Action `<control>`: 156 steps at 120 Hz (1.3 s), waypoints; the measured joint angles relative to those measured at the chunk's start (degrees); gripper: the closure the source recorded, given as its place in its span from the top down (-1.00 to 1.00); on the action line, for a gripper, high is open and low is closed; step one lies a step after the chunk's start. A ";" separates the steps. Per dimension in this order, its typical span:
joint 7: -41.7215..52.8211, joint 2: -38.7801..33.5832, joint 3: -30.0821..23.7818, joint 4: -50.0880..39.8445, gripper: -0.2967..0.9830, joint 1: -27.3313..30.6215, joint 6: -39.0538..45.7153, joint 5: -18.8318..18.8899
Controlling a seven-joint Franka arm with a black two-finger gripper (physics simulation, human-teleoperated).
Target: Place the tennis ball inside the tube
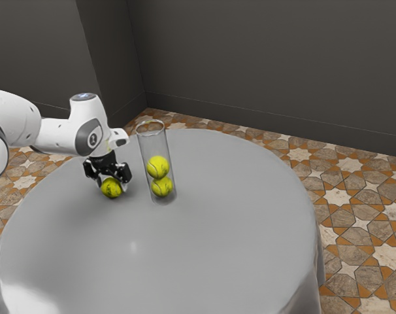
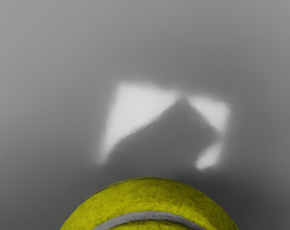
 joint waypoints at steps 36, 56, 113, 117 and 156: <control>0.30 -0.09 -0.02 0.01 0.17 0.19 -0.02 0.03; 0.22 -1.31 -0.07 -0.06 0.12 0.27 -0.66 0.45; -0.27 -29.04 -6.75 -0.04 0.04 0.53 -17.11 0.25; -0.28 -29.26 -7.38 0.57 0.04 0.21 -17.97 0.12; -0.36 -21.91 -8.80 8.62 0.03 -4.87 -21.22 -0.27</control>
